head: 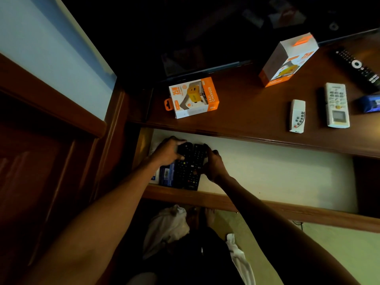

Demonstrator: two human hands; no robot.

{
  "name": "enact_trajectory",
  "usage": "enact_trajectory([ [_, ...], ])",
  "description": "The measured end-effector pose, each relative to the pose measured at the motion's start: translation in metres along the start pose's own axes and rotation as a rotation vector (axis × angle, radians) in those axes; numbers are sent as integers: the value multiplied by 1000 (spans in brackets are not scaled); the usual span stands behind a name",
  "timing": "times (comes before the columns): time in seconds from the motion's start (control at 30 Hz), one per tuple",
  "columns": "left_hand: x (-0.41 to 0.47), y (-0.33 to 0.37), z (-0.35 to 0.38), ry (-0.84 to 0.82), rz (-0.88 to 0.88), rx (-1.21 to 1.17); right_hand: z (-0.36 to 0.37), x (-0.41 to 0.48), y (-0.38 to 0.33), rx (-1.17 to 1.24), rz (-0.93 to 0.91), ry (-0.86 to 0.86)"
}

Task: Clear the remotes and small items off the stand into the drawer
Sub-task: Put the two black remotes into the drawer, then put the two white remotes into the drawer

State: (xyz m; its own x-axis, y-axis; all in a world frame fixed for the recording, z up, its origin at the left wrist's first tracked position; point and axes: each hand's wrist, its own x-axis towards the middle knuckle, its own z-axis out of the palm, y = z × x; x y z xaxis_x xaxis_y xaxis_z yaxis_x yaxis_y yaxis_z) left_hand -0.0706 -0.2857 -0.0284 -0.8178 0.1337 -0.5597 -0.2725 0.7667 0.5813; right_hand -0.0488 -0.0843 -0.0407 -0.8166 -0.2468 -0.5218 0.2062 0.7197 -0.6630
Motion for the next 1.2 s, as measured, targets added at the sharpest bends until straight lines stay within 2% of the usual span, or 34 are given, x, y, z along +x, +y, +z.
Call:
enact_trajectory([
  [0.17,-4,-3,3,48,0,71,-4,-4,-4,-24,-12,-28],
  [0.3,-21,11,5,193,10,89,-19,-18,-12,-79,-3,-56],
  [0.47,-48,55,12,271,171,61,-83,-51,-18,-111,-64,-34],
  [0.63,-43,145,19,221,418,56,-165,-83,-1,-89,-101,125],
  [0.77,-7,222,21,194,514,-3,-228,-100,25,-69,-24,384],
  [0.97,53,308,41,232,385,63,-311,-91,70,-53,107,601],
  [1.07,74,339,60,194,270,23,-343,-74,92,-109,136,612],
  [1.2,94,363,85,211,173,32,-369,-42,110,-187,171,546],
])
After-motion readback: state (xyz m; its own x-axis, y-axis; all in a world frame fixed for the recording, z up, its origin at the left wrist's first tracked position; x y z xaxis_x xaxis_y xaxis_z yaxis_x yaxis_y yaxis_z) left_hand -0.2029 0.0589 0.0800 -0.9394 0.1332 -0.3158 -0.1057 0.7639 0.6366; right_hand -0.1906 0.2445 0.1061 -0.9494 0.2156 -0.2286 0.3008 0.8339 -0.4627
